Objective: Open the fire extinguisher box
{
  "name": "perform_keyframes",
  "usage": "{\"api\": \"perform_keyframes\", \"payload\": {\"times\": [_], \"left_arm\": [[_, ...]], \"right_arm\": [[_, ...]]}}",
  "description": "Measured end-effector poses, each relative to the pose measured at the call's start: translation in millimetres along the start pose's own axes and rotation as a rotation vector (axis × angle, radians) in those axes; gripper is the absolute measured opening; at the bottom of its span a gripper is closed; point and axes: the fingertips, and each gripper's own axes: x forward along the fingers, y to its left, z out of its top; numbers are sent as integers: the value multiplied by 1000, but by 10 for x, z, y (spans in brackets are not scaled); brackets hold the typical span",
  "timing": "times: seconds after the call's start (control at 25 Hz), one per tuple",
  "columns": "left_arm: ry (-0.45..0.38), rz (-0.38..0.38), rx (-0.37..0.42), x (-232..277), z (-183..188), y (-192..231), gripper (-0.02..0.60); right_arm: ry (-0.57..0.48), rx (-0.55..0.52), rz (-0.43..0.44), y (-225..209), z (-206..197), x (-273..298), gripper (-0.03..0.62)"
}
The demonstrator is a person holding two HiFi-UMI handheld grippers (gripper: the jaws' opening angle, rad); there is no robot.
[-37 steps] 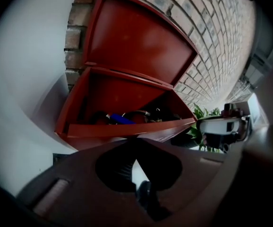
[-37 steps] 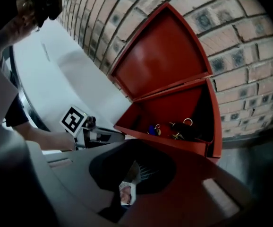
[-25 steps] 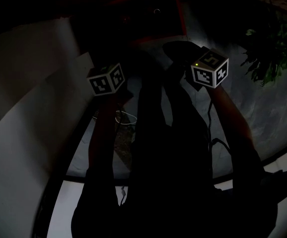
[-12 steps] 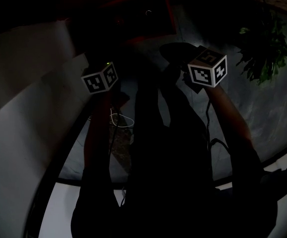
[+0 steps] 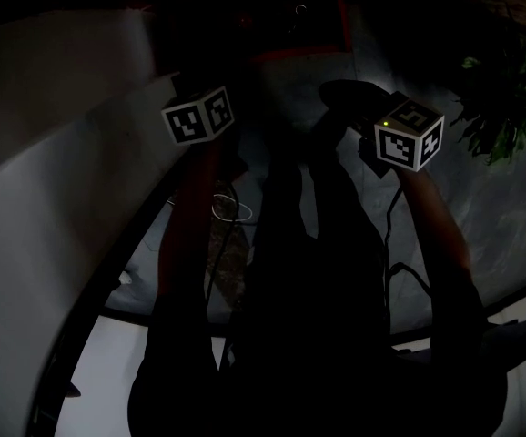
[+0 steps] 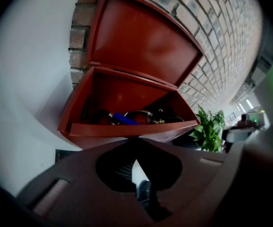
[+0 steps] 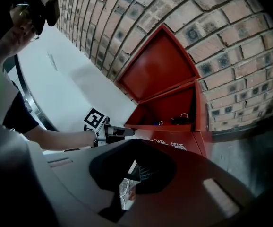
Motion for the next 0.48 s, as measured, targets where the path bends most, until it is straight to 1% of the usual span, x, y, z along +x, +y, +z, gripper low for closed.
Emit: {"api": "perform_keyframes", "payload": {"times": [0.16,0.24,0.36,0.48], "left_arm": [[24,-48,74,-5,40,8,-1],[42,-61,93,-4,4,-1,-1],[54,-87,65,-22,-10,20,-2],[47,-79,3,-60,-15,154,-2]], "right_arm": [[-55,9,-35,20,40,151,-2],[-64,2,-43,122,22,234,-2],[-57,-52,-30,325,68,360,-2],[-54,-81,-18,437,168,430,-2]]}}
